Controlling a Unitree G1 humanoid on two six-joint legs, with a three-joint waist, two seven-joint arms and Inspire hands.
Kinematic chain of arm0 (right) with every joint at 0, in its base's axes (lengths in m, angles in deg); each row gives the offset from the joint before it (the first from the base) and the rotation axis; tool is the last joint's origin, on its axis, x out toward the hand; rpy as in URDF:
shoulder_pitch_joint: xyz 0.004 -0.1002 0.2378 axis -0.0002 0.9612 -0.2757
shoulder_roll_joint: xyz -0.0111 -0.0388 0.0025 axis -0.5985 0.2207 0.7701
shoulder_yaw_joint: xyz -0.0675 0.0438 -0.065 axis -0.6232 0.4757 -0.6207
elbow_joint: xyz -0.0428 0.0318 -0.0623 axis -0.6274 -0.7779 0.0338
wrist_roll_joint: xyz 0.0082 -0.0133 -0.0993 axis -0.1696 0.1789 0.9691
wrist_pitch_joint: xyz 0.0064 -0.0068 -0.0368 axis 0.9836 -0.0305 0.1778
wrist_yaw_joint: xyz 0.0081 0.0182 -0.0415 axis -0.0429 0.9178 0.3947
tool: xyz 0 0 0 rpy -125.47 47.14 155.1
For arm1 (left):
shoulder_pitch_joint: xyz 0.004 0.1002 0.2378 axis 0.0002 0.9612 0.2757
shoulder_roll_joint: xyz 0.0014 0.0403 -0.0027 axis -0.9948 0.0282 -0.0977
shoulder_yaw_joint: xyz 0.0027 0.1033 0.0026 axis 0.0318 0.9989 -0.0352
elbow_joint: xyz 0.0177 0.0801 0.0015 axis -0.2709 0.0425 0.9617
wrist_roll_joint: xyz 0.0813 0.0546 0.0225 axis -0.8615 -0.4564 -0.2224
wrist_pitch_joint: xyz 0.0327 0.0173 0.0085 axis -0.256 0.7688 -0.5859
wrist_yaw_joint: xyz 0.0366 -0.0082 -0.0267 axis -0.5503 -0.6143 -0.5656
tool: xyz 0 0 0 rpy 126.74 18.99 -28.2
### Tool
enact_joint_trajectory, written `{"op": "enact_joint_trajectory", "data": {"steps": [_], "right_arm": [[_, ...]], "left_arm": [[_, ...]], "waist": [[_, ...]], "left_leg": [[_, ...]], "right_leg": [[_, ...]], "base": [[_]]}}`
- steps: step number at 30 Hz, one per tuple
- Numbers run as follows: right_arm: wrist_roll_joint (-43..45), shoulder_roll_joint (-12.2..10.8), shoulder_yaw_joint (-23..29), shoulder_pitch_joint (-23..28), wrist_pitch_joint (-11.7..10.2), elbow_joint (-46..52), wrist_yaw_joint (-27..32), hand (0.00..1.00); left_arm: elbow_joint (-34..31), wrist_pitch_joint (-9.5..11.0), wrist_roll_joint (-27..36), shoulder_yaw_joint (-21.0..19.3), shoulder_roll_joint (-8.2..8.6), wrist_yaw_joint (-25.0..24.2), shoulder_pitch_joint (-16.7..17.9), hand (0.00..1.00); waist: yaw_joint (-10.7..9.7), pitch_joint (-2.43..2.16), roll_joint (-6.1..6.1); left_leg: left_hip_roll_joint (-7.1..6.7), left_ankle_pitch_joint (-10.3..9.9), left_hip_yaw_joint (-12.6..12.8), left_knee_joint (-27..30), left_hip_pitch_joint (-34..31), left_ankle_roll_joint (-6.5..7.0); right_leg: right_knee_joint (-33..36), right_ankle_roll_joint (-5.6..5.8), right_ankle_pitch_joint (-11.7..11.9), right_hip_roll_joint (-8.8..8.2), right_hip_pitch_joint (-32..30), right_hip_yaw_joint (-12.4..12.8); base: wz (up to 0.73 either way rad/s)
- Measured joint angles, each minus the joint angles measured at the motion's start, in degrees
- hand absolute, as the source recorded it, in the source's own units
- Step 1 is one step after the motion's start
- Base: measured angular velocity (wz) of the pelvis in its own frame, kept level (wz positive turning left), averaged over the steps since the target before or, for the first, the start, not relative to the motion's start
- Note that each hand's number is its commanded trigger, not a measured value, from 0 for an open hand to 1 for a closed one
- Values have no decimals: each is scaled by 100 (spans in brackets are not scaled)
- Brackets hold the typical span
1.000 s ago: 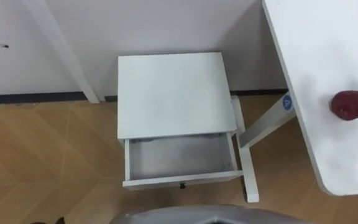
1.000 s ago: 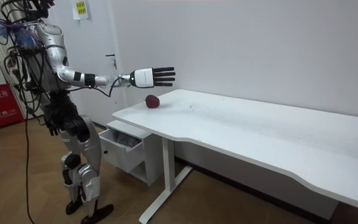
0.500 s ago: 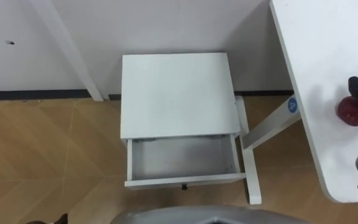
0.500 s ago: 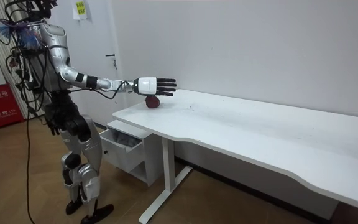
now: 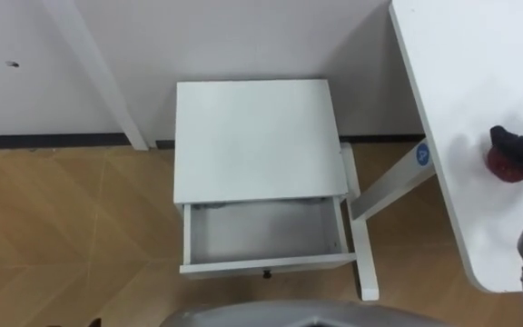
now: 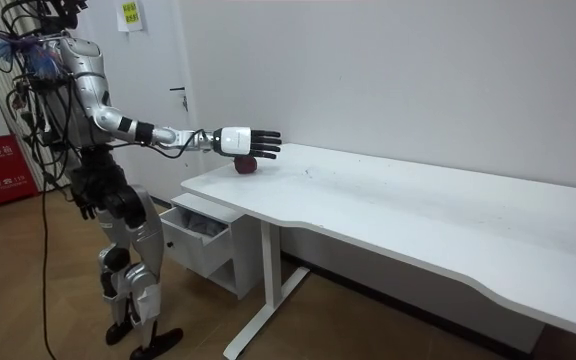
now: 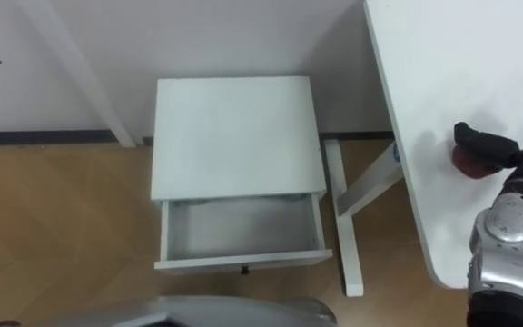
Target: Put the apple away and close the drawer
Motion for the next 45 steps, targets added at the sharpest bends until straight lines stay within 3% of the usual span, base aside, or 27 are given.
{"op": "enact_joint_trajectory", "data": {"steps": [17,25,27,28,45], "right_arm": [[414,-11,-362,130,-37,-555,-218,0],[614,-26,-430,156,-71,-774,-539,0],[681,-37,-432,176,-71,-778,-621,96],[695,-37,-431,182,-71,-778,-624,100],[1937,4,-118,-124,-195,-1566,-68,100]], "left_arm": [[220,15,13,-12,-8,47,2,0],[207,10,0,-23,-14,183,15,0],[195,5,0,-23,-17,186,16,0],[184,4,0,-23,-19,192,16,0],[117,-129,-168,-25,-59,287,71,0]], "waist": [[1,10,25],[21,-37,-58],[18,-45,-70],[18,-46,-71],[110,-59,-126]], "left_leg": [[2,-1,-22,3,152,-1],[2,-3,-27,13,188,-1],[0,-3,-27,12,190,-1],[0,-3,-27,11,190,-1],[38,-21,-79,28,191,-31]], "right_leg": [[-11,0,0,-7,177,-53],[0,-2,1,-9,199,-69],[1,-2,3,-11,198,-74],[0,-2,3,-11,198,-75],[-12,-11,9,20,263,-164]], "base": [[0],[0],[0],[0],[1]]}}
